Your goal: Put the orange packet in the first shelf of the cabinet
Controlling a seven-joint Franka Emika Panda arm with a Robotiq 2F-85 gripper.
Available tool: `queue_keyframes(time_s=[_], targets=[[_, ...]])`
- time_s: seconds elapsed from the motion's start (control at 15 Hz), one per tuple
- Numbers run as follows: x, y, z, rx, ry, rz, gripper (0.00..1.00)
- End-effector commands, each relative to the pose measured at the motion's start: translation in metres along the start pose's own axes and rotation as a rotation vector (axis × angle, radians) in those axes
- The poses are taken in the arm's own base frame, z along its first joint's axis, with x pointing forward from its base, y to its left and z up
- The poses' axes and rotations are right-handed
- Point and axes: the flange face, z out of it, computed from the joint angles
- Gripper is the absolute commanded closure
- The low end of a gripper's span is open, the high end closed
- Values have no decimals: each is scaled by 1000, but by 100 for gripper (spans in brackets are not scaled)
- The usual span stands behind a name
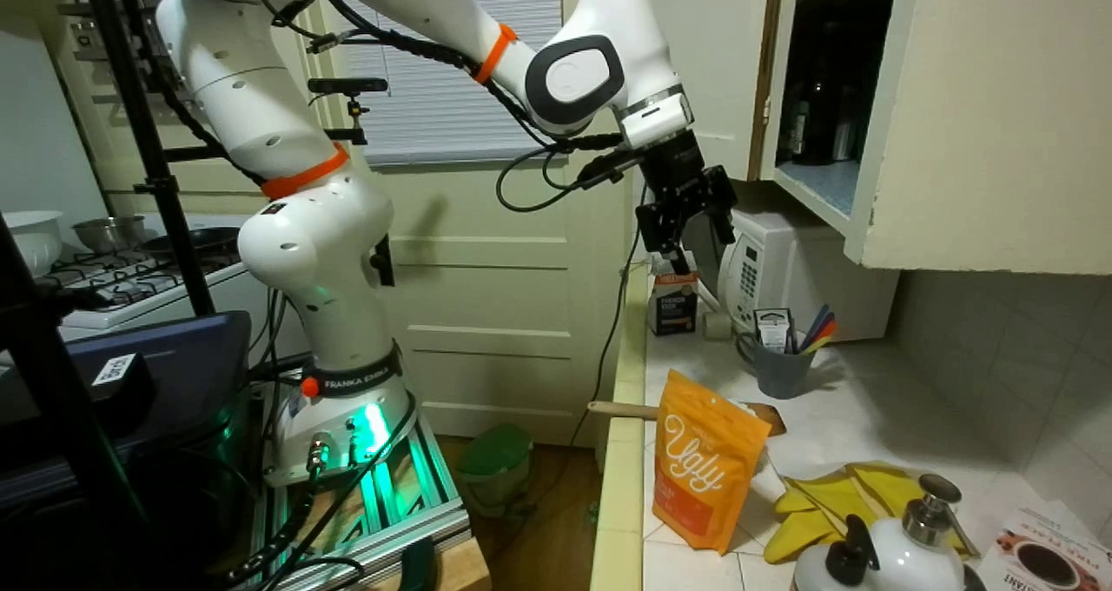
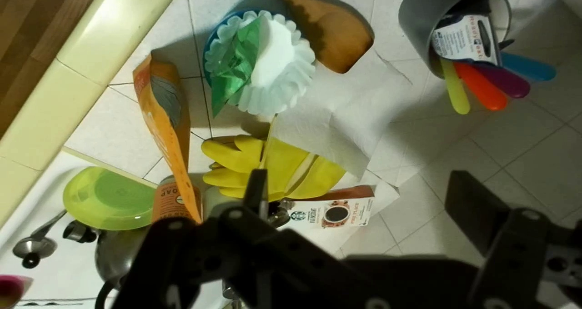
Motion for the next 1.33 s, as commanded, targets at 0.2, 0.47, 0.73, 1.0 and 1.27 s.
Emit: queue_keyframes(time_s=[0.2,0.47,0.73,1.0,1.27], targets=[[31,49,42,-118,8,224,0],[47,84,63,-185,8,346,0],[62,105,73,-226,28,374,0],[53,102,89,-245,4,307,0],[38,97,101,-270,-30,188,0]])
